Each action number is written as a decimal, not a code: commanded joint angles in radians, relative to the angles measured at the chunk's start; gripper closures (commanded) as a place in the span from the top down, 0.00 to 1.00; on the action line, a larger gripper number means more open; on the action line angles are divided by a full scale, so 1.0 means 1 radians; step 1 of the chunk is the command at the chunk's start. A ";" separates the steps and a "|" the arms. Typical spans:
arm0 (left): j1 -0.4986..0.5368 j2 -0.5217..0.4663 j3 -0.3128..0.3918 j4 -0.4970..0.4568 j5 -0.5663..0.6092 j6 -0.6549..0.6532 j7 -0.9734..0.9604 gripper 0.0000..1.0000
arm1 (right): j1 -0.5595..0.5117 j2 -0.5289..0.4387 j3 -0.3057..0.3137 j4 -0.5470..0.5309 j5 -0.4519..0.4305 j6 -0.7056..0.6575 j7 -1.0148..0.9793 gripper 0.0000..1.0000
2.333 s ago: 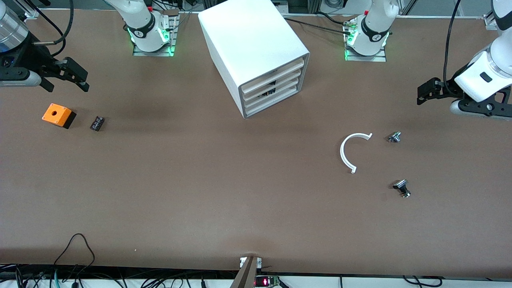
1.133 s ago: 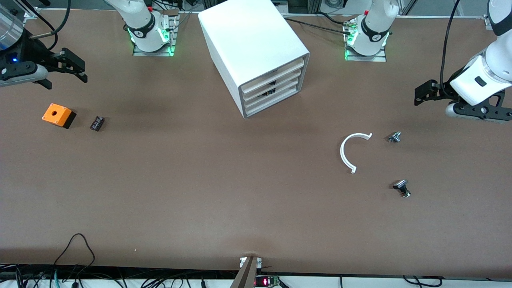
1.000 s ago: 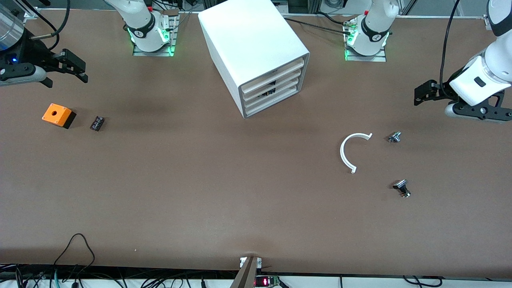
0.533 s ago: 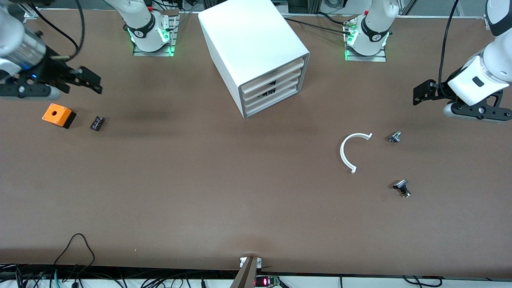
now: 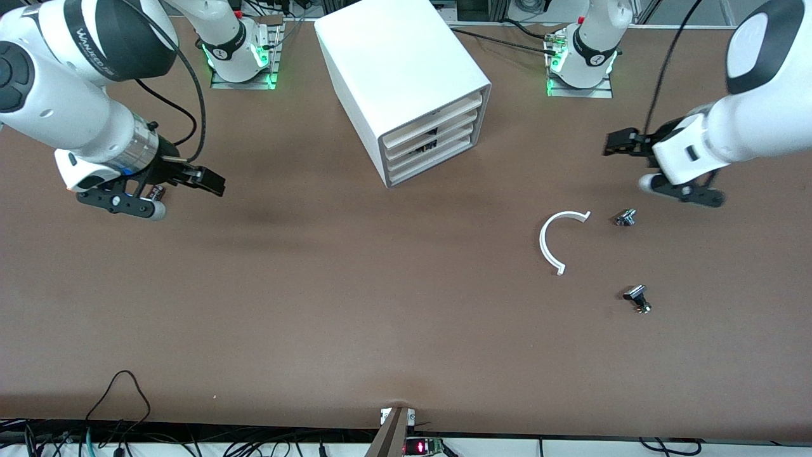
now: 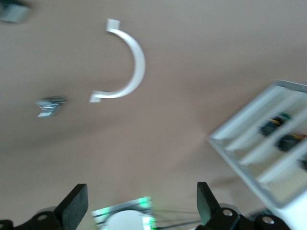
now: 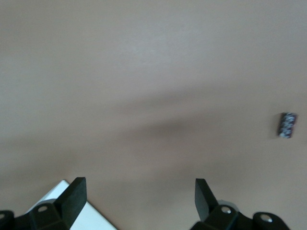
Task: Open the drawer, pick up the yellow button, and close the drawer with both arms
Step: 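Move the left gripper to the drawer handle while the right gripper advances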
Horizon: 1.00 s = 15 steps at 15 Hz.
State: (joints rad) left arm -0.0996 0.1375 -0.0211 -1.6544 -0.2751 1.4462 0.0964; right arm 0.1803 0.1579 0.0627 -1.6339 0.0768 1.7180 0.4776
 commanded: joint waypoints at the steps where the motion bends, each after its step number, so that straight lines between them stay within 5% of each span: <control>1: 0.004 0.043 0.003 -0.037 -0.224 -0.010 0.081 1.00 | 0.007 0.040 -0.003 0.057 0.034 -0.003 0.022 1.00; 9: 0.003 0.042 -0.069 -0.413 -0.777 0.152 0.538 0.99 | 0.054 0.109 -0.004 0.080 0.044 0.051 0.138 1.00; 12: 0.003 0.042 -0.112 -0.508 -0.860 0.177 0.669 0.87 | 0.059 0.114 -0.003 0.086 0.072 0.086 0.217 1.00; 15: 0.003 0.054 -0.149 -0.582 -0.920 0.177 0.813 0.64 | 0.062 0.121 -0.003 0.097 0.103 0.074 0.223 1.00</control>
State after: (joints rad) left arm -0.1056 0.2083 -0.1372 -2.1706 -1.1427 1.6092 0.7989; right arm 0.2347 0.2640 0.0631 -1.5672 0.1453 1.8050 0.6738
